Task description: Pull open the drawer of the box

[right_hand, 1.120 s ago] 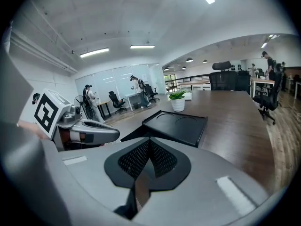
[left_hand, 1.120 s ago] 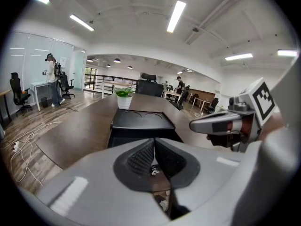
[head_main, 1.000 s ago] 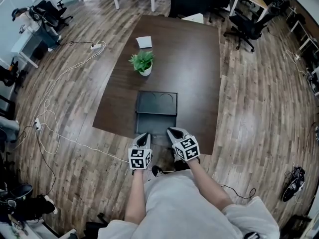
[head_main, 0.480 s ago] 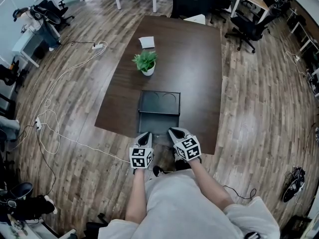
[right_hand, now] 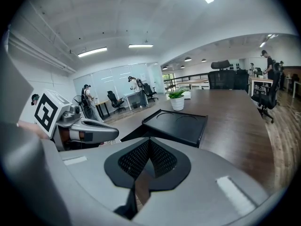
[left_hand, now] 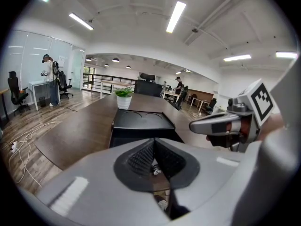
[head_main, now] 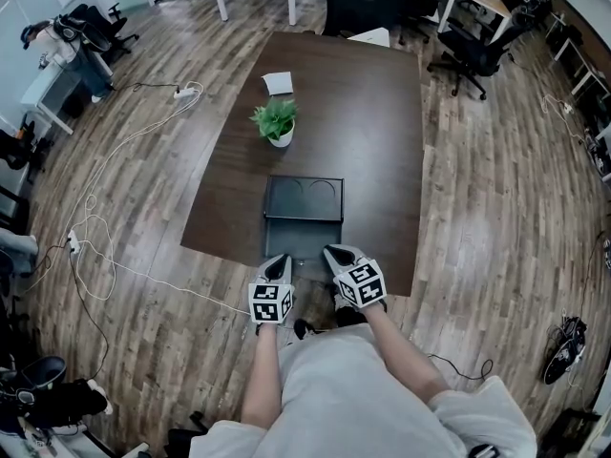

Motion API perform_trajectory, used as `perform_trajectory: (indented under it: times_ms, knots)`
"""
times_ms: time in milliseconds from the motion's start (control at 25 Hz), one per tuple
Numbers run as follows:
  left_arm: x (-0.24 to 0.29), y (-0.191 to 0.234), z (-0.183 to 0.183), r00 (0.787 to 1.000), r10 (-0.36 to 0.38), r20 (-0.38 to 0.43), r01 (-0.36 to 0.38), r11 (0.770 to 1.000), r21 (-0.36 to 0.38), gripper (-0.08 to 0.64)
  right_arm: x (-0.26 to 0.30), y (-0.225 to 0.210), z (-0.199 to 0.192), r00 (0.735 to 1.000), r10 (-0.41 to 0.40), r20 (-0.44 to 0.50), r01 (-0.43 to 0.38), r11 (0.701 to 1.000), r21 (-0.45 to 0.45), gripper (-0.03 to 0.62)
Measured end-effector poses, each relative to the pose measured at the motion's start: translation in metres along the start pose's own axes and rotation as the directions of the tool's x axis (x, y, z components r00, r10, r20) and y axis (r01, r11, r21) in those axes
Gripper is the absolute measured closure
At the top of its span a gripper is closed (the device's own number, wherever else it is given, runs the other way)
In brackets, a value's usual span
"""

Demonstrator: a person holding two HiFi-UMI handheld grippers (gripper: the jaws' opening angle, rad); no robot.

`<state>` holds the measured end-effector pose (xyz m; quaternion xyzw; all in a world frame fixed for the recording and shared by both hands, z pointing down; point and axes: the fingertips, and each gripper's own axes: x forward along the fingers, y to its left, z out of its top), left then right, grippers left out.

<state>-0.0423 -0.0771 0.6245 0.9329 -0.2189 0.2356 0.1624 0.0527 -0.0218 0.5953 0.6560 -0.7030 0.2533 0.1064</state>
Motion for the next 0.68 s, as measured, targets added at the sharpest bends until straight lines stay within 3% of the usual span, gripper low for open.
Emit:
perform_trajectory:
  times_ms: [680]
  knots:
    - [0.0054,-0.0013,0.0,1.0,-0.006,-0.005,0.006,1.0,-0.002,0.506,0.0008,-0.0031,-0.0017,1.0,-0.002,-0.009,0.002,1.0,-0.006,0.594]
